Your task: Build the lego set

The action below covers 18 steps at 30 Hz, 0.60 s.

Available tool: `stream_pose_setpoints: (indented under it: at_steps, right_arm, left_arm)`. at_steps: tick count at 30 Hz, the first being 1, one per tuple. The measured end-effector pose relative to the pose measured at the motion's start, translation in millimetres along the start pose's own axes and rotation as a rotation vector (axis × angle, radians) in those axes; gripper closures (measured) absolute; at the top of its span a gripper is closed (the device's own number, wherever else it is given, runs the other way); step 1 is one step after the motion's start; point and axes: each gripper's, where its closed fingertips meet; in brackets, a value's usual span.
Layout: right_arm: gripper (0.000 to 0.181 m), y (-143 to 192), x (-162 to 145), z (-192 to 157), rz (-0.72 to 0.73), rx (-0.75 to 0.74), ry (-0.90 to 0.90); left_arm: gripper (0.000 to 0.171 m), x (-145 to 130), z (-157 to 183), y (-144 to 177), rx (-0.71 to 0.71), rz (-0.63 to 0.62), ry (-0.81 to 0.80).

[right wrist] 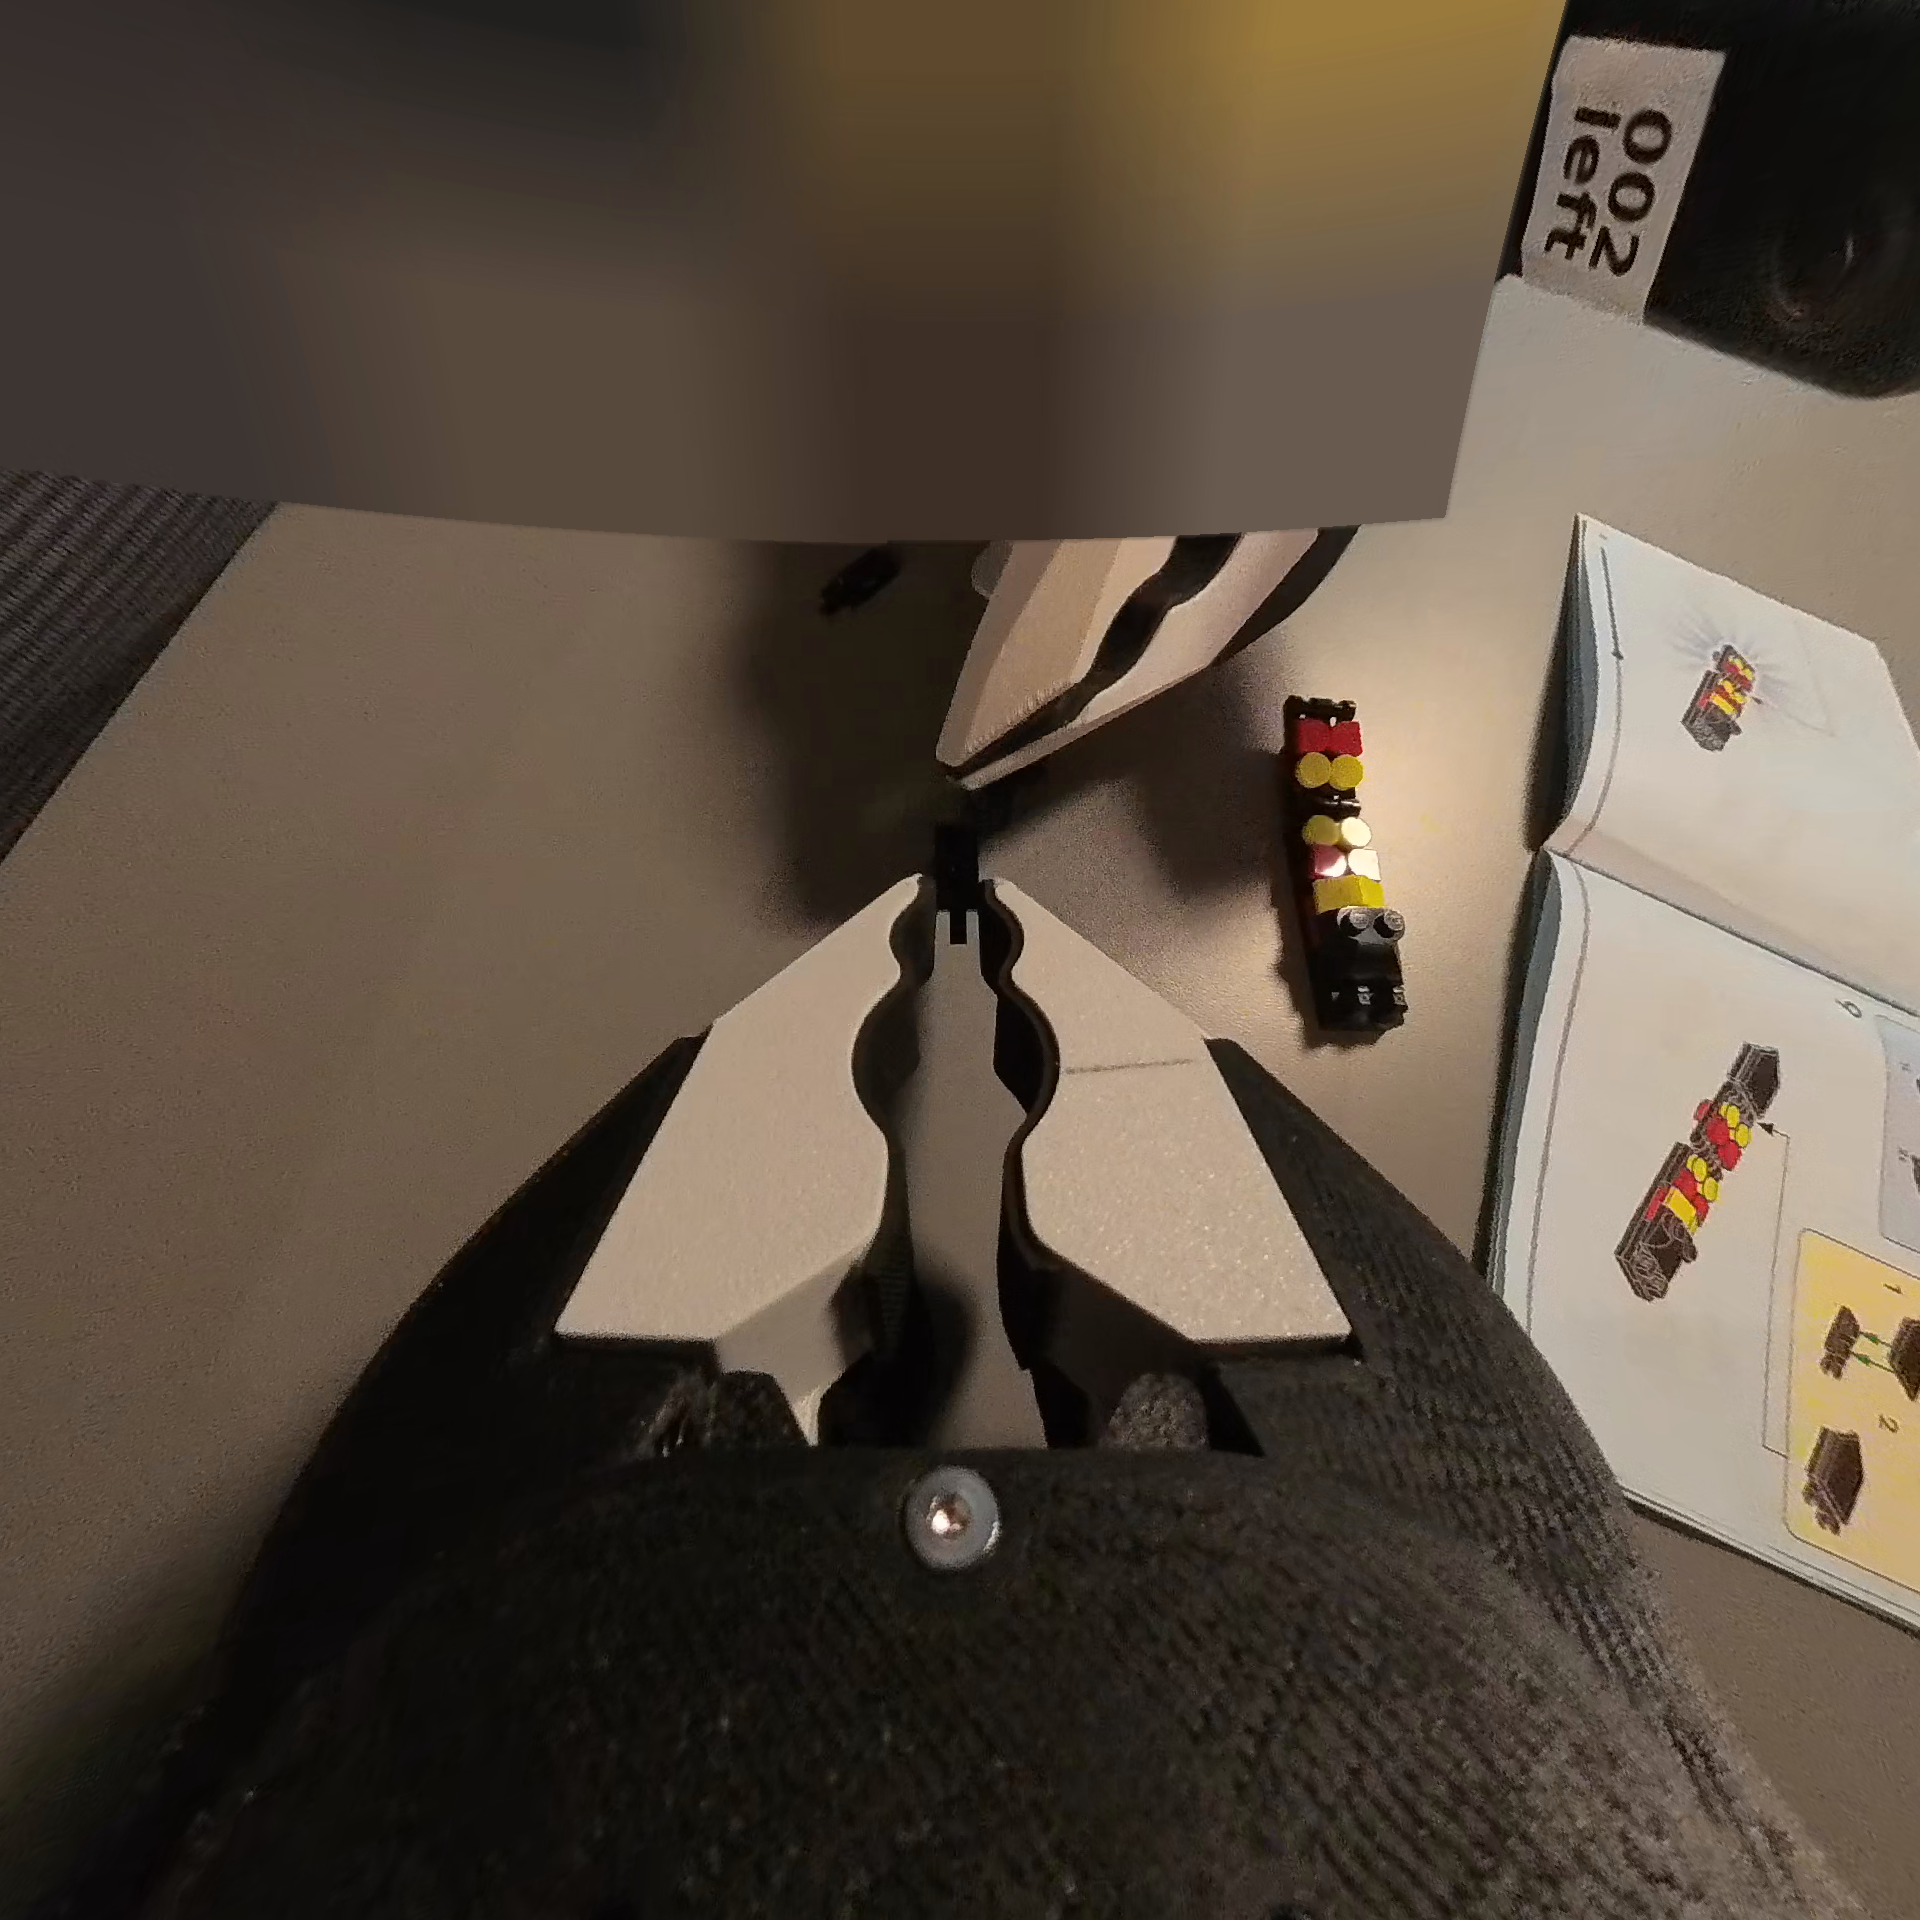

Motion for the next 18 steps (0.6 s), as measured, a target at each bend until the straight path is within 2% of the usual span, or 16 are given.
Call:
stream_pose_setpoints:
  at_steps: [3,6,9,11,13,15,18]
  right_arm:
    - [0.175,0,-1,2,-0.006,-0.01,0.001]
    - [0.175,0,-3,9,-0.015,-0.04,-0.042]
    - [0.175,-2,-6,13,-0.016,-0.049,-0.073]
    - [0.175,-2,-4,16,-0.005,-0.069,-0.083]
    - [0.175,-2,-3,19,-0.002,-0.076,-0.099]
    - [0.175,-3,-1,21,0.008,-0.083,-0.113]
    - [0.175,-8,4,23,0.015,-0.085,-0.136]
  left_arm:
    - [0.171,-1,-1,3,0.011,-0.012,0.01]
    - [0.171,-2,-5,12,0.086,-0.04,-0.049]
    - [0.171,-6,-20,33,0.313,-0.124,-0.214]
    - [0.161,-11,-29,47,0.458,-0.203,-0.335]
    - [0.151,-16,-33,50,0.521,-0.264,-0.433]
    - [0.147,-22,-35,46,0.512,-0.301,-0.495]
    - [0.145,-22,-33,40,0.472,-0.282,-0.556]
Point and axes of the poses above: each gripper's, where its closed fingertips meet, y back along the fingers, x out of its top, z = x × y across the jaws, and after that the axes turned 7 degrees about -y, right-handed
